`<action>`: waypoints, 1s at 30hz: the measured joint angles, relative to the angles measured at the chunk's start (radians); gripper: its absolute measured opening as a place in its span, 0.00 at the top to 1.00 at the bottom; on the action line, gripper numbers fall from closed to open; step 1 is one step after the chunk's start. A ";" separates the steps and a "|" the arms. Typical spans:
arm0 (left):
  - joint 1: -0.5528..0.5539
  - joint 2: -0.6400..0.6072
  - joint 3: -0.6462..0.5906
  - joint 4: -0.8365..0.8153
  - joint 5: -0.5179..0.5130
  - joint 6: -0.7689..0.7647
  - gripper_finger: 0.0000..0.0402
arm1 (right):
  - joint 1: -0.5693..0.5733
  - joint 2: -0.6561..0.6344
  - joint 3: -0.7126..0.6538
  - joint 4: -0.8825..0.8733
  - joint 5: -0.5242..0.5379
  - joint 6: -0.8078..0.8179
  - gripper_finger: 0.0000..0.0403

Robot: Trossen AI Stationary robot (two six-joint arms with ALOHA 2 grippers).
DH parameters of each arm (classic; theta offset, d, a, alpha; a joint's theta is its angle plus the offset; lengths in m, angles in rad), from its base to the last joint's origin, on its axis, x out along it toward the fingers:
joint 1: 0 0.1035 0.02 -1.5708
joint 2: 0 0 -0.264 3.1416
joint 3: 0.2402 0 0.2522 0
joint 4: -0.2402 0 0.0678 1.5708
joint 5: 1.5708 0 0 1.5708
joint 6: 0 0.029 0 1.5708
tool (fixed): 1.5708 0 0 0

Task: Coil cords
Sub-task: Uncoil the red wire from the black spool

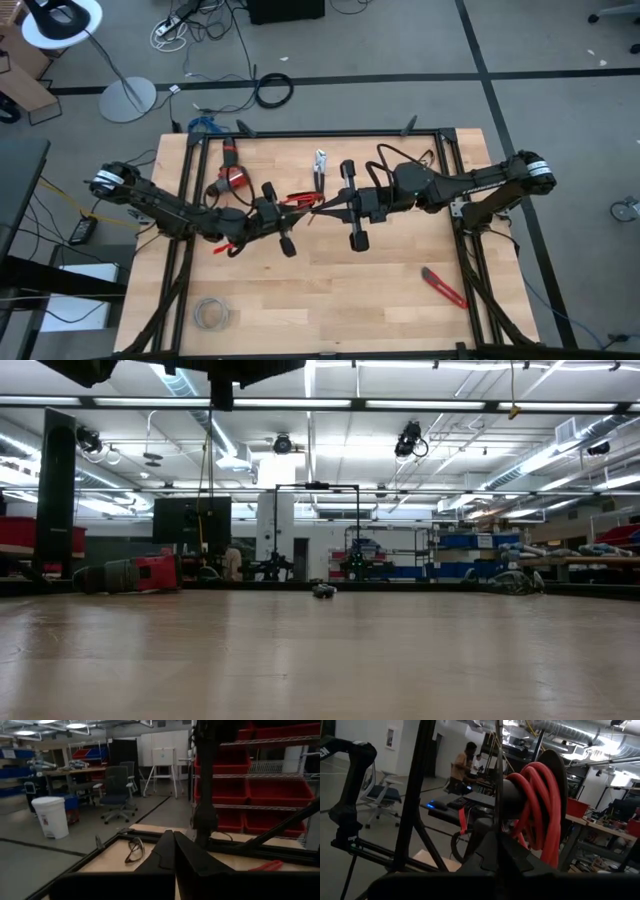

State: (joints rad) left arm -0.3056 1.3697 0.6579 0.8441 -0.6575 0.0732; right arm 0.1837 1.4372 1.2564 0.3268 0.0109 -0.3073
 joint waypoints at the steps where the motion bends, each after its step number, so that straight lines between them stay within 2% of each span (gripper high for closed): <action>1: 0.000 0.000 0.000 0.002 0.000 0.000 1.00 | 0.001 0.000 0.000 -0.003 0.000 0.000 1.00; 3: -0.001 0.000 0.000 0.027 0.010 0.002 1.00 | 0.002 0.000 0.000 -0.003 0.000 0.000 1.00; 9: -0.004 0.000 0.000 0.135 0.132 0.015 1.00 | 0.002 0.000 0.000 -0.009 0.000 0.000 1.00; 15: -0.004 0.000 0.000 0.173 0.191 0.001 0.95 | 0.002 0.000 0.000 -0.017 0.000 0.000 1.00; 23: -0.004 -0.001 0.000 0.279 0.259 -0.047 0.84 | 0.002 0.001 0.000 -0.029 -0.001 0.001 1.00; 30: -0.001 -0.001 0.000 0.320 0.294 -0.111 0.68 | 0.002 0.002 0.000 -0.046 -0.001 0.010 1.00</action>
State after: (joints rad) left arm -0.3069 1.3689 0.6579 1.1641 -0.3635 -0.0373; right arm 0.1860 1.4391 1.2564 0.2805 0.0097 -0.2970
